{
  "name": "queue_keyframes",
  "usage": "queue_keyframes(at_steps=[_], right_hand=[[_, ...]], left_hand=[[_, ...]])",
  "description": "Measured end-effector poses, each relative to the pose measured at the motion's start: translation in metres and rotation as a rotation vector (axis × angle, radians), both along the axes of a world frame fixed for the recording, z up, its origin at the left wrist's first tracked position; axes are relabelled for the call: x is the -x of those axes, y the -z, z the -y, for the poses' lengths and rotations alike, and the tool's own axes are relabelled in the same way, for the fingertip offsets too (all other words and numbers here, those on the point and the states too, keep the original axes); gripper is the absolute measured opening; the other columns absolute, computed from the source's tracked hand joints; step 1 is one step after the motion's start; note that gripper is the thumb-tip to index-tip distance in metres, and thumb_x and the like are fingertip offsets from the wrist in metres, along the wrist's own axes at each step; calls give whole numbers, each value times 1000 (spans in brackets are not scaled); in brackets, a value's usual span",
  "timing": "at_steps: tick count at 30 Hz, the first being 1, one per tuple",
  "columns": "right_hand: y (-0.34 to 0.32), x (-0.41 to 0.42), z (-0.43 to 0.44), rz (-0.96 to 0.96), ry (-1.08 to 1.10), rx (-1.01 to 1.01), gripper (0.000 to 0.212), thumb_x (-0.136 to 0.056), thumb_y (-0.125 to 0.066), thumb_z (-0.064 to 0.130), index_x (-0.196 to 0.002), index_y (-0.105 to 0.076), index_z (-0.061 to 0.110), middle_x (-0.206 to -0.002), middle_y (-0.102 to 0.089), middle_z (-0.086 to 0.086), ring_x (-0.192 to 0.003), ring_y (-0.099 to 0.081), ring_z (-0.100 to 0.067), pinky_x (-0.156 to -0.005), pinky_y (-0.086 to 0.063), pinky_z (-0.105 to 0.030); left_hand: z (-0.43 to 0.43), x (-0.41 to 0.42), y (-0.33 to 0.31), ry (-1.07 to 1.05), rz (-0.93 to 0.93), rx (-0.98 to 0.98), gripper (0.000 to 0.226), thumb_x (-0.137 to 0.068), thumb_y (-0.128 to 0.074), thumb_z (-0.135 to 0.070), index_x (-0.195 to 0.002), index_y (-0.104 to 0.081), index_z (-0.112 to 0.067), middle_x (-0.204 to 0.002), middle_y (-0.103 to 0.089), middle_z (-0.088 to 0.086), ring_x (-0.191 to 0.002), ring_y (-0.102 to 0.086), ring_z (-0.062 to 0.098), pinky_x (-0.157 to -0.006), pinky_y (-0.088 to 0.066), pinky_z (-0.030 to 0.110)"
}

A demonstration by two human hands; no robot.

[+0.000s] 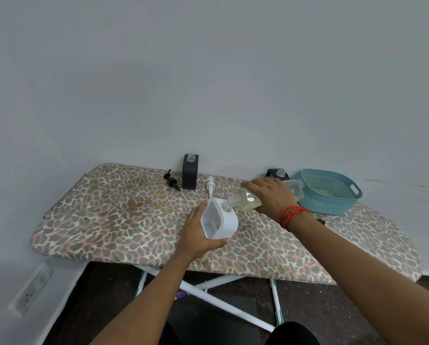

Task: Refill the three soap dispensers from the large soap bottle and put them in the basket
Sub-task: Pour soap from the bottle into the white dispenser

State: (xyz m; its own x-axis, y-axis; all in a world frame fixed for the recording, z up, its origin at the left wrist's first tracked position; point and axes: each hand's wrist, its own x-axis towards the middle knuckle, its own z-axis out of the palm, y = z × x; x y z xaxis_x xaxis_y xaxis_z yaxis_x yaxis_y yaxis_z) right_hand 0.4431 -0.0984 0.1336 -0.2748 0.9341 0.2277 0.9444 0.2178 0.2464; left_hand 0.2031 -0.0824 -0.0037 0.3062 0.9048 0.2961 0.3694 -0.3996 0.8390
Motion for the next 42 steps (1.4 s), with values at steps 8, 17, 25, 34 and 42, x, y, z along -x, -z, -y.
queue_keyframes(at_steps=[8, 17, 25, 34, 42], right_hand=[[0, 0, -1, 7, 6, 8, 77, -63, -87, 17, -131, -54, 27, -115, -67, -1, -98, -62, -30, -88, -47, -44], [4, 1, -1, -11, 5, -15, 78, -59, -88, 16, -128, -56, 26, -113, -68, -2, -95, -63, -31, -85, -48, -44], [4, 1, -1, 6, 9, -16, 80, -59, -89, 17, -130, -55, 27, -115, -67, -1, -97, -62, -30, -86, -48, -43], [3, 2, 0, 29, 12, -10, 79, -62, -88, 17, -132, -53, 27, -118, -66, -2, -100, -61, -31, -89, -46, -44], [2, 3, 1, 40, 22, -8, 78, -65, -86, 18, -134, -51, 28, -121, -65, -1, -103, -61, -30, -91, -45, -43]], left_hand=[[1, 1, -1, -12, -13, 4, 112, -56, -95, -56, -149, -34, -39, -140, -37, -33, -128, -38, -12, -102, -32, 12], [7, 1, -12, -17, -1, 8, 109, -58, -99, -38, -141, -28, -45, -131, -33, -40, -120, -29, -32, -92, -25, -7], [7, 1, -10, -9, 0, 21, 113, -59, -98, -40, -147, -28, -36, -135, -24, -41, -120, -21, -37, -92, -18, -9], [10, 0, -16, 0, 6, 21, 109, -60, -99, -32, -142, -27, -38, -133, -25, -40, -117, -20, -40, -90, -17, -11], [9, 1, -13, -7, -8, 34, 115, -59, -98, -41, -149, -27, -35, -137, -26, -38, -119, -24, -30, -93, -16, -9]])
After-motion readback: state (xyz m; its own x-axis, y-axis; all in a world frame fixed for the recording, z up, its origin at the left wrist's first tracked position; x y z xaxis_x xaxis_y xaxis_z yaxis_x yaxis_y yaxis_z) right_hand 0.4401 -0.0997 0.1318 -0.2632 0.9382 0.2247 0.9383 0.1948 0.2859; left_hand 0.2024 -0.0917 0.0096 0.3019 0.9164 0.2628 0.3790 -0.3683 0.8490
